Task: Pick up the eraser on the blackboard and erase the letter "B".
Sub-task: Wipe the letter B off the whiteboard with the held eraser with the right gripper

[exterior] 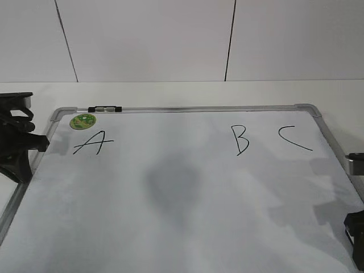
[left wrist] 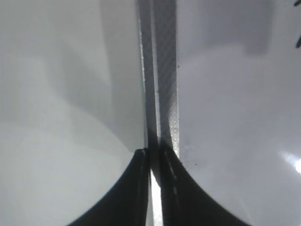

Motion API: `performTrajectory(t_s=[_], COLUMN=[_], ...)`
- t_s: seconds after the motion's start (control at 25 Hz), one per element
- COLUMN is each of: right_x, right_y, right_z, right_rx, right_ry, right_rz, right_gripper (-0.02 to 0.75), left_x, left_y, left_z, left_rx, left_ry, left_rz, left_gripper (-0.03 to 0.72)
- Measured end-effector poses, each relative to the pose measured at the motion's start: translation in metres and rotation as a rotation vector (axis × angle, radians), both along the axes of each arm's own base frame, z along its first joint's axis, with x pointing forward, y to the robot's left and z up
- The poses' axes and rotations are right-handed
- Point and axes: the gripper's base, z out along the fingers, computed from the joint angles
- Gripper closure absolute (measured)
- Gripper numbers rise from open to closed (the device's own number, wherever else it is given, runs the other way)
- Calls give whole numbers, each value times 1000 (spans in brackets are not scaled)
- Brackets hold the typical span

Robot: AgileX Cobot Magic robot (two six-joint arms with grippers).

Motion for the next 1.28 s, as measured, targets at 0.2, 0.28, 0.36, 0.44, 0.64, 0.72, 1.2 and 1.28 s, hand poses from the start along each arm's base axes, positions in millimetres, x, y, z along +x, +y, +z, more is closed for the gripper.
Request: performTrajectory(t_s=[0.2, 0.28, 0.36, 0.44, 0.64, 0.72, 1.2, 1.28], right_x=[0, 0, 0, 0, 2, 5, 41, 55], right_y=[0, 0, 0, 0, 1, 2, 7, 9], right_z=[0, 0, 0, 0, 4, 10, 72, 81], right_rx=[0, -1, -1, -1, 4, 10, 49, 52], right_ry=[2, 2, 2, 2, 14, 24, -102, -139], right_rz=[2, 5, 5, 5, 1, -3, -37, -38], right_gripper=[174, 182, 186, 188, 188, 188, 189, 189], left_x=[0, 0, 0, 0, 0, 0, 0, 0], left_y=[0, 0, 0, 0, 0, 0, 0, 0], left_z=[0, 0, 0, 0, 0, 0, 0, 0], left_rx=[0, 0, 0, 0, 0, 0, 0, 0], left_ry=[-2, -2, -2, -2, -3, -5, -5, -5], left_rz=[0, 0, 0, 0, 0, 0, 0, 0], left_gripper=[652, 652, 652, 652, 652, 652, 652, 652])
